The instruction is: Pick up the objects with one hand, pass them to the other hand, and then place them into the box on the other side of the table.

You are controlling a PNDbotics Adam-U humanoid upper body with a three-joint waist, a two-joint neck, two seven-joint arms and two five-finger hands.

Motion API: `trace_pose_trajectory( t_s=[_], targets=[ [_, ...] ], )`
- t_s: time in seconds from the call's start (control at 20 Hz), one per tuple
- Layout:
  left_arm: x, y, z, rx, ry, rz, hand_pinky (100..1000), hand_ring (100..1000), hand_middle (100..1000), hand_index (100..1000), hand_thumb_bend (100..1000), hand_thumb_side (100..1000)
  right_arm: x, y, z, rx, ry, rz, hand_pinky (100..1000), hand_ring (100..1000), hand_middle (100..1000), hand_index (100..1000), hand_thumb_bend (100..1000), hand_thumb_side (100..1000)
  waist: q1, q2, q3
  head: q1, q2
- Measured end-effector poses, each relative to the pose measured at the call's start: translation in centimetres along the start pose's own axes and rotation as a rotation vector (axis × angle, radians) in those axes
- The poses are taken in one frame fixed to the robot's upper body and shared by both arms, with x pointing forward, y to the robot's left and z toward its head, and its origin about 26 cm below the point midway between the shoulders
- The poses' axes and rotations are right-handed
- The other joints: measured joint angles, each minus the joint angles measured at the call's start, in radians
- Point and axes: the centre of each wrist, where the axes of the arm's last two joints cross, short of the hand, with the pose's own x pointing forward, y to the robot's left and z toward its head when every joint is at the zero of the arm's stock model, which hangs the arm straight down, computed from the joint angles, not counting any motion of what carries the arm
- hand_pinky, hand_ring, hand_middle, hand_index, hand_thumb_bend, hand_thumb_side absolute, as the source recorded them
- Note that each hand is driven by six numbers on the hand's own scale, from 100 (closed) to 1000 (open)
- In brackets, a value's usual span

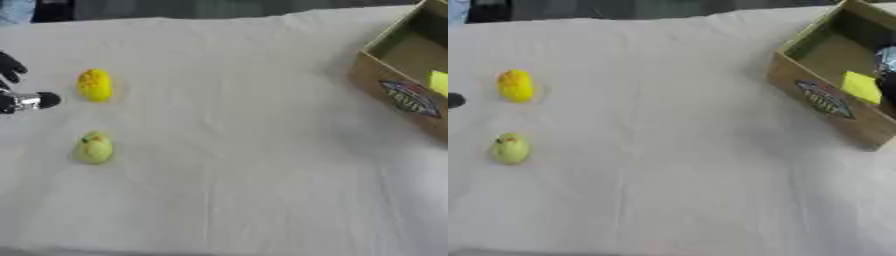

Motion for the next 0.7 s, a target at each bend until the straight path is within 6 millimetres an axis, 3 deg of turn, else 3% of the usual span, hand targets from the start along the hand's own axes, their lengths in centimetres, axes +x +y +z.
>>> trace_pose_trajectory(
  t_s=[0.2, 0.35, 0.7],
  targets=[
    [0.3, -0.5, -0.3, -0.008, 0.013, -0.023, 604, 589, 605, 731, 713, 400, 0.0, 0.1, 0.1, 0.007, 0.005, 0.001, 1000, 916, 940, 1000, 100, 525, 0.000, 0.000, 0.000, 0.002, 0.007],
    [0.6, -0.9, -0.4, -0.031, 0.014, -0.027, 607, 593, 612, 739, 663, 384, 0.0, 0.2, 0.1, 0.009, 0.009, 0.002, 1000, 915, 940, 1000, 100, 526, 0.001, 0.000, 0.001, 0.006, 0.007],
    [1.0, -1.9, -0.6, -0.112, 0.010, -0.025, 595, 582, 604, 732, 539, 130, -0.1, 0.4, 0.3, 0.014, 0.024, -0.002, 1000, 913, 939, 1000, 100, 528, 0.002, -0.001, 0.003, 0.015, 0.007]
  ],
)
